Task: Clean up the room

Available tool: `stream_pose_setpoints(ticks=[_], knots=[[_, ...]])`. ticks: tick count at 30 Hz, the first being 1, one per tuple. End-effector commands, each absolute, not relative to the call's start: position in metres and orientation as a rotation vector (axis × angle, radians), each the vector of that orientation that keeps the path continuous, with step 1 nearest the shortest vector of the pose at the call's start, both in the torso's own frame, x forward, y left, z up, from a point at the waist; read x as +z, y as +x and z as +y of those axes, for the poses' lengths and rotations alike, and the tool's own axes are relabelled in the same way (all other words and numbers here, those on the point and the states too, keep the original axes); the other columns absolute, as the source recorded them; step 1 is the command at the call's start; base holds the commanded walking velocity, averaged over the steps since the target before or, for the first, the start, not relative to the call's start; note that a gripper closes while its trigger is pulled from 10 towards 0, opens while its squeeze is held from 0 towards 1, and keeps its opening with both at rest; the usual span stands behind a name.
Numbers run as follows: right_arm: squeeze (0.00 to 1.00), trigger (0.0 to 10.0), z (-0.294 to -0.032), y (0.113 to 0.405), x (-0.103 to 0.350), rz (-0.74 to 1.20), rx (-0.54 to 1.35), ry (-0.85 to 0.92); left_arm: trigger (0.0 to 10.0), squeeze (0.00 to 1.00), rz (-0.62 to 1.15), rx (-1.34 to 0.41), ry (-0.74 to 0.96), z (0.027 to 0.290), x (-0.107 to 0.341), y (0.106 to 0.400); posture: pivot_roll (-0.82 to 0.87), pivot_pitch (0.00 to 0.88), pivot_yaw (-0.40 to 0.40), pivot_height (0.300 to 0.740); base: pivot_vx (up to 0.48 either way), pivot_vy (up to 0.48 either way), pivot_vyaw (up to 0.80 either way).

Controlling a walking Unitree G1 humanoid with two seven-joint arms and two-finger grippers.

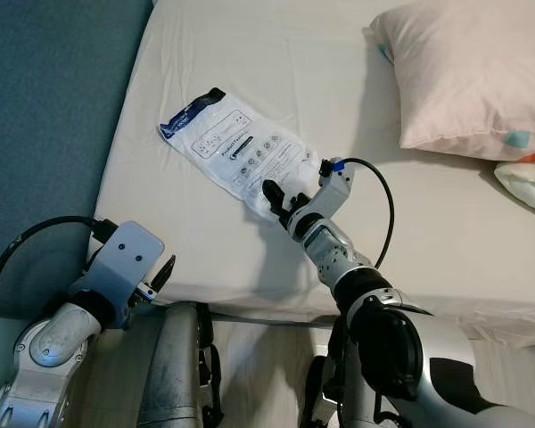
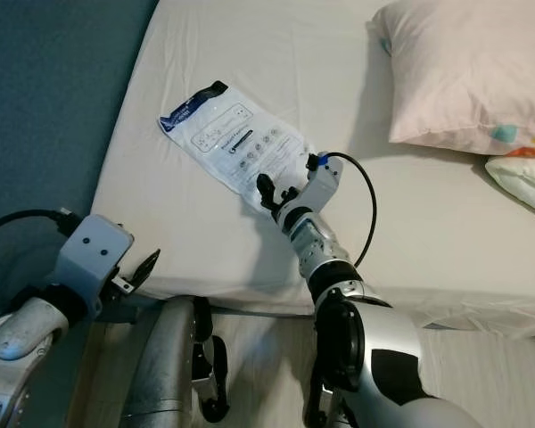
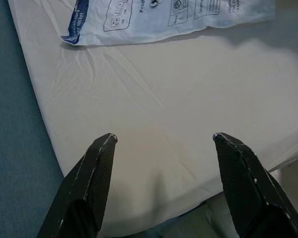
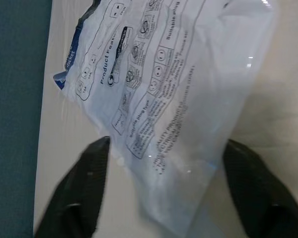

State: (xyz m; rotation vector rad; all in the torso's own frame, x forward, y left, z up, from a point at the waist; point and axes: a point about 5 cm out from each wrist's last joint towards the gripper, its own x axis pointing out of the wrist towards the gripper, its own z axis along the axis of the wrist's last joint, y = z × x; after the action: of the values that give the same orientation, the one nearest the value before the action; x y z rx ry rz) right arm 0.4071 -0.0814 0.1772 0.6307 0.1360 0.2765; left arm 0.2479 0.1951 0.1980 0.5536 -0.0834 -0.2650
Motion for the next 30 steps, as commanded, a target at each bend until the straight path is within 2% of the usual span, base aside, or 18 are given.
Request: stream_pose_setpoints(ticks=[1,27,30], knots=[[0.00,0.0,-0.078,0.402,0.162,0.194,0.274,0.640,10.0,0.00,-0.051,-0.268,0.581,0.199,0.195,0.244,0.38,0.498,0.011,0.570,0.000,0.000,0.00],[0.00,0.0,-0.088,0.402,0.159,0.185,0.230,0.676,10.0,0.00,-0.041,-0.262,0.585,0.201,0.194,0.245,0.38,0.495,0.013,0.570,0.000,0.000,0.00],[0.00,0.0,-0.084,0.402,0.160,0.167,0.256,0.675,10.0,0.00,-0.051,-0.238,0.573,0.203,0.192,0.251,0.30,0.468,-0.012,0.570,0.000,0.000,0.00]])
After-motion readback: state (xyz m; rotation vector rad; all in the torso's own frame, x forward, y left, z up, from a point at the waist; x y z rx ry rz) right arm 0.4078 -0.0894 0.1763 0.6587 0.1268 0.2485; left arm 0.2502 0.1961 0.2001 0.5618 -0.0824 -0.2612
